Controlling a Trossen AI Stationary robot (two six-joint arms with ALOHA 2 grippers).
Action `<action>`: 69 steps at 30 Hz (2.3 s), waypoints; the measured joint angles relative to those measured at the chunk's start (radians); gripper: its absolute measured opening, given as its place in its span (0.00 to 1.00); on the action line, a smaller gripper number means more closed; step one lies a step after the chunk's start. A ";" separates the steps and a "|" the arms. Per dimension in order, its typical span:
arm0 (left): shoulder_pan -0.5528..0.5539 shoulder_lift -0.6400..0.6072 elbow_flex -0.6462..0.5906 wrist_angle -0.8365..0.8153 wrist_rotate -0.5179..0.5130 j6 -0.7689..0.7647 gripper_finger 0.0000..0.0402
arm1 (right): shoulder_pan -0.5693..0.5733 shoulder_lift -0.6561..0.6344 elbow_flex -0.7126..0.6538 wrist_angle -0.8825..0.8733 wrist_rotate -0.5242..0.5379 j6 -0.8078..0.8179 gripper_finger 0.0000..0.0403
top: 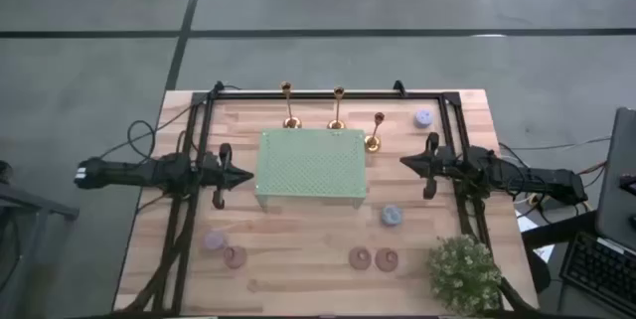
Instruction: Pick & Place candle stick holders
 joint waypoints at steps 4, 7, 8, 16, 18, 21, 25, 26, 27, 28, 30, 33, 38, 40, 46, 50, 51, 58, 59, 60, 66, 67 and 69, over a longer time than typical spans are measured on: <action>0.000 0.000 0.000 0.000 0.000 0.000 0.03 | 0.000 0.000 0.000 0.000 0.000 0.000 0.02; 0.000 0.000 0.000 0.000 0.000 0.000 0.03 | 0.000 0.000 0.000 0.000 0.000 0.000 0.02; 0.000 0.000 0.000 0.000 0.000 0.000 0.03 | 0.000 0.000 0.000 0.000 0.000 0.000 0.02; 0.000 0.000 0.000 0.000 0.000 0.000 0.03 | 0.000 0.000 0.000 0.000 0.000 0.000 0.02; 0.000 0.000 0.000 0.000 0.000 0.000 0.03 | 0.000 0.000 0.000 0.000 0.000 0.000 0.02; 0.000 0.000 0.000 0.000 0.000 0.000 0.03 | 0.000 0.000 0.000 0.000 0.000 0.000 0.02; 0.000 0.000 0.000 0.000 0.000 0.000 0.03 | 0.000 0.000 0.000 0.000 0.000 0.000 0.02; 0.000 0.000 0.000 0.000 0.000 0.000 0.03 | 0.000 0.000 0.000 0.000 0.000 0.000 0.02; 0.000 0.000 0.000 0.000 0.000 0.000 0.03 | 0.000 0.000 0.000 0.000 0.000 0.000 0.02; 0.000 0.000 0.000 0.000 0.000 0.000 0.03 | 0.000 0.000 0.000 0.000 0.000 0.000 0.02; 0.000 0.000 0.000 0.000 0.000 0.000 0.03 | 0.000 0.000 0.000 0.000 0.000 0.000 0.02; 0.000 0.000 0.000 0.000 0.000 0.000 0.03 | 0.000 0.000 0.000 0.000 0.000 0.000 0.02; 0.000 0.000 0.000 0.000 0.000 0.000 0.03 | 0.000 0.000 0.000 0.000 0.000 0.000 0.02; 0.000 0.000 0.000 0.000 0.000 0.000 0.03 | 0.000 0.000 0.000 0.000 0.000 0.000 0.02; 0.000 0.000 0.000 0.000 0.000 0.000 0.03 | 0.000 0.000 0.000 0.020 0.000 0.001 0.02; 0.000 0.000 0.000 0.000 0.000 0.000 0.03 | 0.000 0.000 0.000 0.019 0.000 0.071 0.02; 0.000 0.000 0.000 0.000 0.000 0.000 0.03 | 0.000 0.000 0.000 0.023 0.000 0.077 0.02; 0.000 0.000 0.000 0.000 0.000 0.000 0.03 | 0.000 0.005 0.000 0.115 0.107 0.090 0.02; 0.000 0.000 0.000 0.000 0.000 0.000 0.03 | 0.000 0.009 0.000 0.133 0.130 0.106 0.02; 0.000 0.000 0.000 0.000 0.000 0.000 0.03 | 0.000 0.015 0.000 0.152 0.150 0.124 0.02; 0.000 0.000 0.000 0.000 0.000 0.000 0.03 | 0.000 0.085 0.000 0.210 0.246 0.133 0.02; 0.000 0.000 0.000 0.000 0.000 0.000 0.03 | 0.000 0.104 0.000 0.214 0.285 0.140 0.02; 0.000 0.000 0.000 0.000 0.000 0.000 0.03 | -0.001 0.147 0.000 0.230 0.352 0.167 0.02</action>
